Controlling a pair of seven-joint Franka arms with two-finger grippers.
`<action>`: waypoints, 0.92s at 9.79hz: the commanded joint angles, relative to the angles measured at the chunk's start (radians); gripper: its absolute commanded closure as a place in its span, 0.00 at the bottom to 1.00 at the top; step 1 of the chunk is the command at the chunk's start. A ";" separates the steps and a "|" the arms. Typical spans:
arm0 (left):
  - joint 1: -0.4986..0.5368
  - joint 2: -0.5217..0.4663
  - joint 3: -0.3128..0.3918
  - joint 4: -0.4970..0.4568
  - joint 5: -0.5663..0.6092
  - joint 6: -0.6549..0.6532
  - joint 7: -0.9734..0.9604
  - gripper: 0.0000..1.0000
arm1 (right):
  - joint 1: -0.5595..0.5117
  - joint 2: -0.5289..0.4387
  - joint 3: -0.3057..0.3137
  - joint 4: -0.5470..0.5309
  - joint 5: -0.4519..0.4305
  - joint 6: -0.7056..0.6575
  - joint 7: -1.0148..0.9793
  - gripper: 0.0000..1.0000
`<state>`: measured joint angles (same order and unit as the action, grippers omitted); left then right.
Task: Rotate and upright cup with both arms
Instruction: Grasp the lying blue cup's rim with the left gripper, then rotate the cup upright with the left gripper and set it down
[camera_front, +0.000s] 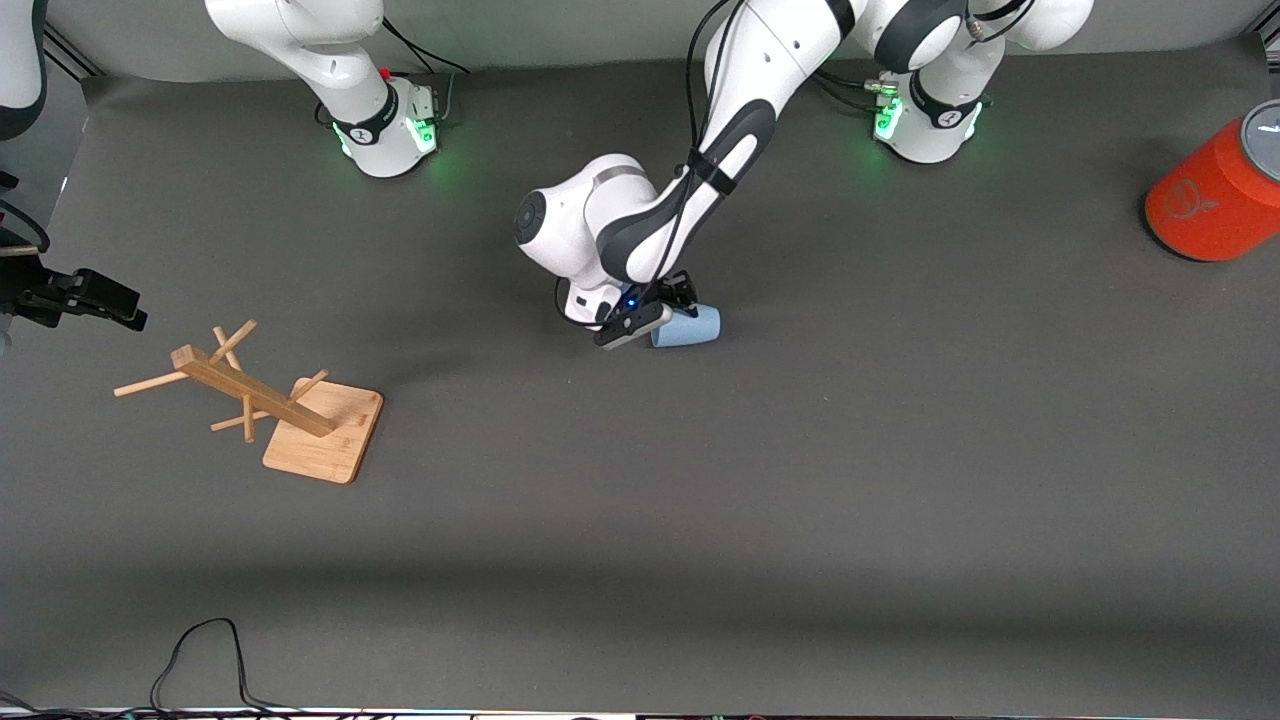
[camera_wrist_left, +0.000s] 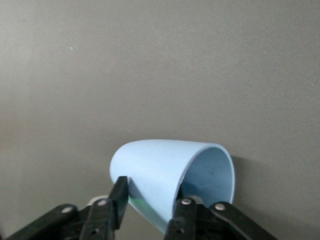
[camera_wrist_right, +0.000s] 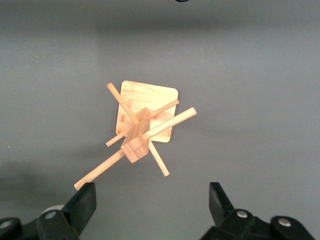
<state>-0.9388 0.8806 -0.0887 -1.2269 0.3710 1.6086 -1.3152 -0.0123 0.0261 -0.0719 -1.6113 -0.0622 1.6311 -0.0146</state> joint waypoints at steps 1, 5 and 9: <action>-0.005 -0.002 0.000 0.030 -0.006 -0.038 0.045 1.00 | 0.005 -0.025 -0.014 -0.018 0.030 0.000 -0.025 0.00; 0.139 -0.055 0.000 0.099 -0.232 -0.122 0.444 1.00 | 0.011 -0.017 -0.009 -0.024 0.064 -0.007 -0.025 0.00; 0.369 -0.098 -0.026 0.071 -0.495 0.021 0.760 1.00 | 0.017 -0.037 -0.019 -0.056 0.099 0.018 -0.012 0.00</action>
<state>-0.6106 0.8079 -0.0932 -1.1255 -0.0678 1.5708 -0.6062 -0.0058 0.0221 -0.0819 -1.6363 0.0192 1.6298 -0.0197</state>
